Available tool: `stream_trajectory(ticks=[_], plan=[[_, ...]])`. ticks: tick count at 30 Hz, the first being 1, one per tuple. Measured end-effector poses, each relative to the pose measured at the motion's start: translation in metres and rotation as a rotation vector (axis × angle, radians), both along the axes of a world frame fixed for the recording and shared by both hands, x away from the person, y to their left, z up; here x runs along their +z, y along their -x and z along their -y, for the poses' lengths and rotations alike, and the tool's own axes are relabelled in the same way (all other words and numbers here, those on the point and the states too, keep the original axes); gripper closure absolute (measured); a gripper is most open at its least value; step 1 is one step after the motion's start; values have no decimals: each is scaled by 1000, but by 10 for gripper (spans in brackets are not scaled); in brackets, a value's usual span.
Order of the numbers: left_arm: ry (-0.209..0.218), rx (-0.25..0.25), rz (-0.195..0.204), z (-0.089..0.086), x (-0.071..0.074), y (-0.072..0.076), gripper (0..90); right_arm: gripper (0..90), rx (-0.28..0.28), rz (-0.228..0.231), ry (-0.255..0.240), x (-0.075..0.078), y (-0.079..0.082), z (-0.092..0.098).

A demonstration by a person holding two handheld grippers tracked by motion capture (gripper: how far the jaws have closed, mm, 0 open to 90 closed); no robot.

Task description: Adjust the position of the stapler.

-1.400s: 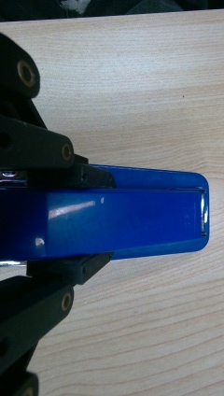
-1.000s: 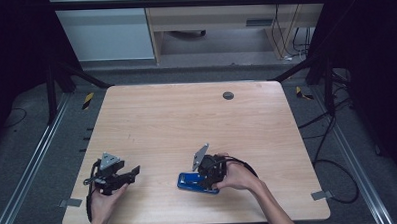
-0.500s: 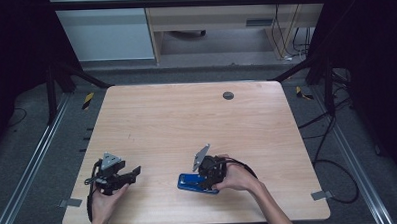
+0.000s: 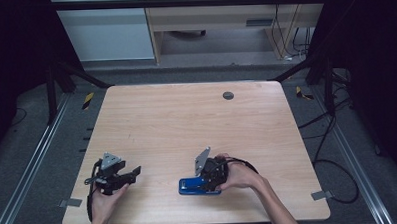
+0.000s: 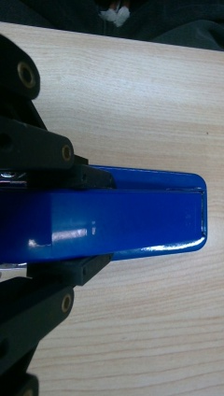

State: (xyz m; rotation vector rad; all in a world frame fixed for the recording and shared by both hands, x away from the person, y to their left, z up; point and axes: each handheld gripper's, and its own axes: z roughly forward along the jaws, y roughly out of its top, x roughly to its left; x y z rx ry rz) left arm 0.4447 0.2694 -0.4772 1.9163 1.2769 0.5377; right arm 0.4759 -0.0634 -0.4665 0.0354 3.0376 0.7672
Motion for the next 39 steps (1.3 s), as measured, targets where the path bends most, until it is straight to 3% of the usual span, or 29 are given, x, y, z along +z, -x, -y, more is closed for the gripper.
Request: stream_trajectory(ticks=[9, 12, 17, 20, 22, 23, 24, 25, 26, 29, 32, 33, 34, 39], plan=[[-4, -11, -3, 4, 0, 0, 334, 649, 3, 16, -10, -1, 2, 1], [-2, -13, -2, 3, 0, 0, 333, 546, -38, 6, -8, 1, 2, 1], [-1, -16, 1, 4, 0, 0, 332, 487, -70, 13, -41, 9, 4, 5], [1, -24, 4, 6, 1, 1, 332, 462, -141, 17, -104, 22, 6, 10], [-1, -27, 6, 6, 1, 1, 337, 463, -154, 24, -124, 25, 7, 12], [-4, -31, 11, 7, 2, 3, 343, 471, -204, 33, -181, 31, 9, 18], [-4, -31, 11, 7, 2, 3, 347, 471, -204, 33, -181, 31, 9, 18], [-4, -37, 16, 8, 3, 3, 350, 484, -267, 40, -235, 35, 12, 24], [-4, -37, 16, 8, 3, 3, 353, 484, -267, 40, -235, 35, 12, 24], [-2, -69, 27, 12, 5, 5, 359, 491, -376, 98, -312, 43, 18, 39], [-6, -85, 33, 14, 7, 6, 372, 548, -451, 116, -368, 47, 23, 51], [-8, -97, 38, 16, 8, 6, 372, 548, -451, 116, -368, 47, 23, 51], [-5, -122, 42, 19, 9, 7, 402, 576, -488, 126, -399, 49, 28, 59], [-6, -175, 47, 27, 12, 9, 417, 668, -572, 135, -467, 48, 40, 80]])
